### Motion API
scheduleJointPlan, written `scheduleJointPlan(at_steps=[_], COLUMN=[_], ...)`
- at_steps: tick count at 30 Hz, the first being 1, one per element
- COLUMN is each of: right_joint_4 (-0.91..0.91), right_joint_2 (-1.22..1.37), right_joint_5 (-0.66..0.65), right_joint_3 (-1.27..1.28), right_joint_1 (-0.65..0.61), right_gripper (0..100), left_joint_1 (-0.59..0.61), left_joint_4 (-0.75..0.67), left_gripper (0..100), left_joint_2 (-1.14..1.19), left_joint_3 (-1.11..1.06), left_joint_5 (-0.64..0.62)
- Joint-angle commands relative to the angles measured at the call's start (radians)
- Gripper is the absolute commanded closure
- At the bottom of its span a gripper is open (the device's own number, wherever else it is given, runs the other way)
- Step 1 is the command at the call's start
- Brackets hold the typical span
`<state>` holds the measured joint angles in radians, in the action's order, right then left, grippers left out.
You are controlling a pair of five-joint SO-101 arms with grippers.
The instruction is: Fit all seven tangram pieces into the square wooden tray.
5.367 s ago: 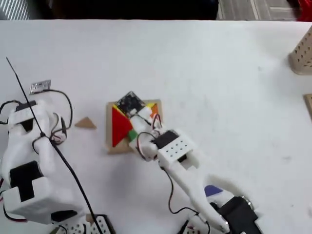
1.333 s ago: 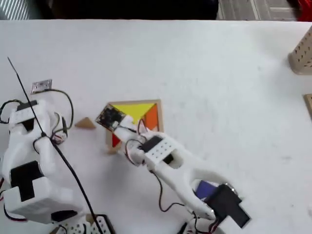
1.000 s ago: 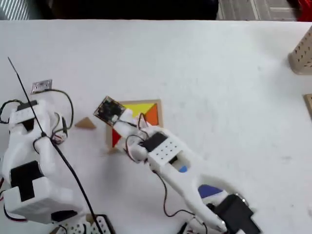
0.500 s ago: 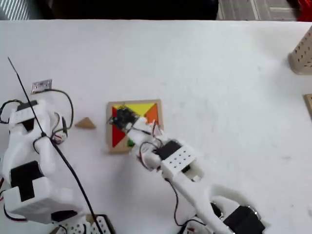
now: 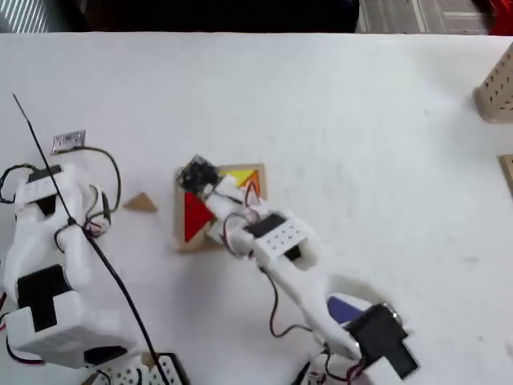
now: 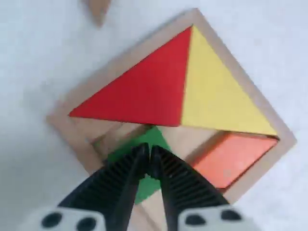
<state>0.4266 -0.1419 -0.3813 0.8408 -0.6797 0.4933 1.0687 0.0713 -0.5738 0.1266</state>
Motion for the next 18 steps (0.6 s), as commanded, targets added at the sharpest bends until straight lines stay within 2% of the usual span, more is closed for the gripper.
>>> scheduleJointPlan(at_steps=[1,6,13,18], right_joint_4=[0.062,0.153,0.157,0.148], right_joint_2=[0.047,-0.025,-0.239,-0.232], right_joint_5=[-0.017,-0.061,-0.069,-0.069], right_joint_3=[-0.103,-0.074,0.041,0.084], right_joint_1=[0.071,-0.004,-0.031,-0.07], right_gripper=[97.9,97.9,97.9,97.9], left_joint_1=[-0.016,-0.016,-0.016,-0.016], left_joint_4=[-0.012,-0.014,-0.014,-0.014], left_gripper=[98,98,98,98], left_joint_2=[-0.004,-0.004,-0.004,-0.004], left_joint_3=[0.018,0.018,0.018,0.018], left_joint_5=[-0.002,-0.002,-0.002,-0.002])
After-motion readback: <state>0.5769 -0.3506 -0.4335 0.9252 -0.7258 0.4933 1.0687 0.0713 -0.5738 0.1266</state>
